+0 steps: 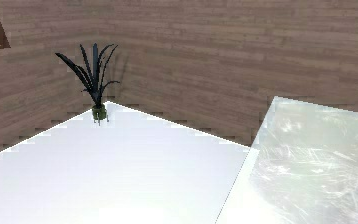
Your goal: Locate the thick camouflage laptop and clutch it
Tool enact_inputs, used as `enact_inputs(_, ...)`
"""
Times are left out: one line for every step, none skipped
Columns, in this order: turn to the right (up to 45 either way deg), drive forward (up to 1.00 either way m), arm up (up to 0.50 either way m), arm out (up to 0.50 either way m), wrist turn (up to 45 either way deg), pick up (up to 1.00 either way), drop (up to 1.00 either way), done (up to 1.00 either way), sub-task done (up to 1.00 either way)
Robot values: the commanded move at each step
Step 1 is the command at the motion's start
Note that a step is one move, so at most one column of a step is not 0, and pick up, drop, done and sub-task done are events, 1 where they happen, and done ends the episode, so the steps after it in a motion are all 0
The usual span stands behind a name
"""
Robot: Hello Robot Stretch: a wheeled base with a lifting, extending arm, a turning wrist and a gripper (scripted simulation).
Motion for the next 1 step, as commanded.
enact_inputs(0.0,0.0,0.0,0.0,0.0,0.0,0.0,1.0,0.0)
